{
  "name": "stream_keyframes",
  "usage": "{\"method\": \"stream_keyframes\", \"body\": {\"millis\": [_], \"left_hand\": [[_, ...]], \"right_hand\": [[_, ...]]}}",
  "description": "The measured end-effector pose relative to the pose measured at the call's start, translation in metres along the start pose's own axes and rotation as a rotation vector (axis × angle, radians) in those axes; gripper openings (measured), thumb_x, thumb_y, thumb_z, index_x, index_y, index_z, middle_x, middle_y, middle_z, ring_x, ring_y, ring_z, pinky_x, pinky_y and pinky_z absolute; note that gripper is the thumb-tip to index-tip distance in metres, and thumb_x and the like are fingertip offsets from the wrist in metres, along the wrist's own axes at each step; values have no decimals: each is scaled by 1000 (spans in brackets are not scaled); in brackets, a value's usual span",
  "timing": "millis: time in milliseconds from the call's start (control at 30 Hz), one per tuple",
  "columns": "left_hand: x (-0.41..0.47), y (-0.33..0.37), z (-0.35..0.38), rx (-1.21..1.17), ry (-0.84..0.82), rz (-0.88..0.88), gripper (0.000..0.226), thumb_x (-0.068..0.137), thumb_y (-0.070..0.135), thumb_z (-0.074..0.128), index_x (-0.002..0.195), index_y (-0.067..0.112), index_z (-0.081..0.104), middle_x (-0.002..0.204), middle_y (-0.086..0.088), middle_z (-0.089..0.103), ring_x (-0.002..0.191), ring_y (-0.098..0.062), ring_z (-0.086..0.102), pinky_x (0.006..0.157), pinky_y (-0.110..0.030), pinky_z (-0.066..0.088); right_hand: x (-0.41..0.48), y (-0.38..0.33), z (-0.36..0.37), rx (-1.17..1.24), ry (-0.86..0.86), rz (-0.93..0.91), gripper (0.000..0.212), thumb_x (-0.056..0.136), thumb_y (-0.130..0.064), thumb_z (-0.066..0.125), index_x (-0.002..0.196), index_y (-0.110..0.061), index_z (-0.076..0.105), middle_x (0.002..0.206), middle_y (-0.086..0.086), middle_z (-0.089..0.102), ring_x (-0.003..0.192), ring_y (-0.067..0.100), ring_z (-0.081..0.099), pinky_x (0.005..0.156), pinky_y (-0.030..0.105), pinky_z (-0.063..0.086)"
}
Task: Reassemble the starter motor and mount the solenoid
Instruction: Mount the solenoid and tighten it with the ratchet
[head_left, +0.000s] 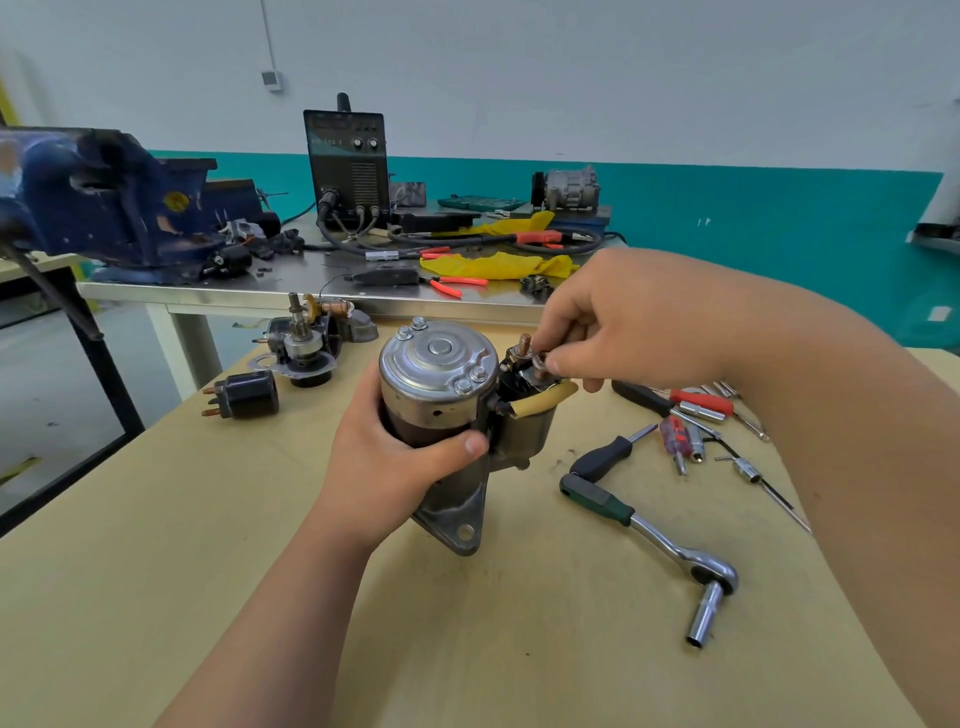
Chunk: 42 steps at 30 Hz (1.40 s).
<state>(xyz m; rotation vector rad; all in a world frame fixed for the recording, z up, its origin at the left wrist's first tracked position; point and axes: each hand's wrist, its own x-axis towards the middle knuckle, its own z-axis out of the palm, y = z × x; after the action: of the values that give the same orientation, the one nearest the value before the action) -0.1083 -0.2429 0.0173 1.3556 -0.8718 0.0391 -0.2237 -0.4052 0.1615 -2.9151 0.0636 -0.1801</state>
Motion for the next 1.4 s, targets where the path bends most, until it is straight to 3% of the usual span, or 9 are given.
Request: {"method": "stream_keyframes", "body": {"millis": [167,367,600,767,967,1133,1267,1333,1400], "left_hand": [[0,0,0,-21,5,-7,74,50,37,84,118,38,55,112,18,69,106,-2,64,79,-13,50],[1,0,0,-33,13,-6,75,51,36,83,120,34,55,113,17,70,106,-3,65,79,-14,51],[1,0,0,-28,5,-9,75,51,37,84,120,34,55,114,16,69,106,-3,65,79,-14,51],[1,-1,-1,-23,9,-9,75,50,39,83,120,37,55,113,19,69,106,0,64,78,-11,50],[1,-1,-2,-20,27,2,65,51,37,82,110,49,58,109,22,69,102,3,65,76,-10,50],[2,-2,-2,-9,35,4,64,49,39,81,105,60,58,109,25,68,102,5,64,75,-9,50],[3,-4,-4,-16,51,0,64,49,40,82,105,58,59,109,22,69,102,2,65,75,-11,51],[3,-4,-4,-10,48,3,64,48,41,82,104,61,58,110,20,69,104,0,65,76,-13,52],[2,-4,-3,-7,39,5,66,48,42,83,107,58,58,112,18,69,105,-2,65,77,-15,53]], "right_hand": [[4,-3,0,-74,39,5,15,88,-39,62,75,-34,66,67,-13,64,60,3,59,54,17,40],[8,-4,6,-90,95,-61,9,89,-34,61,90,-31,69,77,-19,61,71,-3,55,57,13,37],[14,-8,7,-229,125,-44,29,88,-48,58,67,-29,61,67,-11,60,64,6,55,56,21,42],[8,-1,0,-273,101,16,57,96,-53,34,68,-14,64,59,2,53,52,13,48,55,29,44],[3,1,6,-21,82,-61,19,98,-36,46,100,-31,64,85,-18,59,75,-4,55,64,18,39],[1,10,0,-175,205,47,60,93,-55,28,54,-15,49,48,-2,36,42,11,35,48,28,29],[-2,17,9,0,180,3,24,96,-44,44,89,-30,62,77,-15,56,70,1,53,58,22,36],[-2,11,17,58,142,-55,22,96,-41,46,108,-34,63,90,-22,56,83,-3,52,67,19,39],[2,8,22,-24,177,-70,39,95,-48,40,88,-20,67,84,-5,61,76,8,56,66,32,47]]}}
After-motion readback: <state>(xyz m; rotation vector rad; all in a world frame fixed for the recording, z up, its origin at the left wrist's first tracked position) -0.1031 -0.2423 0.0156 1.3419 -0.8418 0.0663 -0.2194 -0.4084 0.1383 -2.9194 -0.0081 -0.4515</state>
